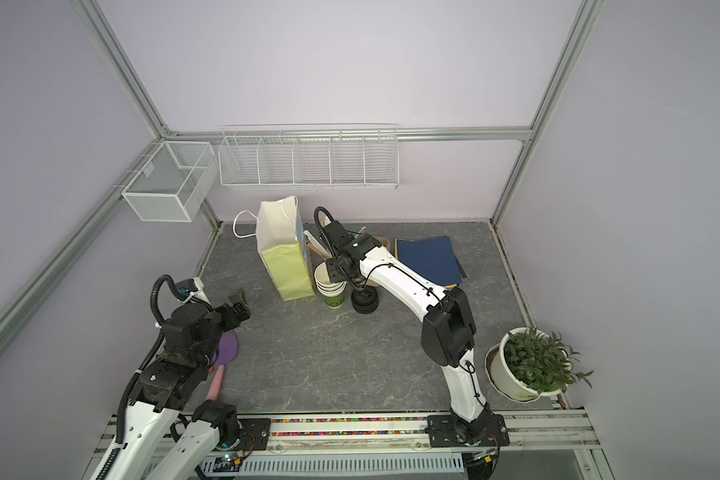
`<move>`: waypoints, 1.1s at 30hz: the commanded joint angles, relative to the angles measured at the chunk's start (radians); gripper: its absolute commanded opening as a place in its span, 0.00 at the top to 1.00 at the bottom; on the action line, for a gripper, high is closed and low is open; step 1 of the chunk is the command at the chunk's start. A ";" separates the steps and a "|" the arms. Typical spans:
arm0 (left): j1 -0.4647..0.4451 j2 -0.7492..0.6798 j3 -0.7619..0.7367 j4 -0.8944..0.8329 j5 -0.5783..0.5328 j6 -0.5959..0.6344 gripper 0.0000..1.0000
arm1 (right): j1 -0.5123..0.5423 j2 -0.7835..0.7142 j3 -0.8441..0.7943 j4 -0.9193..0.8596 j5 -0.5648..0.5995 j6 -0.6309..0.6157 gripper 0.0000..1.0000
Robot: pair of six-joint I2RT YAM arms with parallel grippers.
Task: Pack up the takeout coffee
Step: 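Lower the right gripper into the top green cup and grip its rim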
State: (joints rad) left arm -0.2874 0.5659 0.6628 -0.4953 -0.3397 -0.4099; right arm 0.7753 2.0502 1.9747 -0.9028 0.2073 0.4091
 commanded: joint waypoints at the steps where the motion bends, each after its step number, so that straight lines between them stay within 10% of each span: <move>1: -0.005 0.003 -0.011 0.004 0.014 0.010 0.01 | -0.008 0.029 0.035 -0.016 -0.018 -0.007 0.66; 33: -0.016 0.074 0.012 -0.022 0.067 0.028 0.02 | -0.012 0.073 0.103 -0.047 -0.072 0.002 0.93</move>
State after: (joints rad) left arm -0.2977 0.6418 0.6628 -0.4999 -0.2794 -0.3981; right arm 0.7673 2.1105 2.0583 -0.9314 0.1555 0.4038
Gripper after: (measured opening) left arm 0.982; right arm 0.075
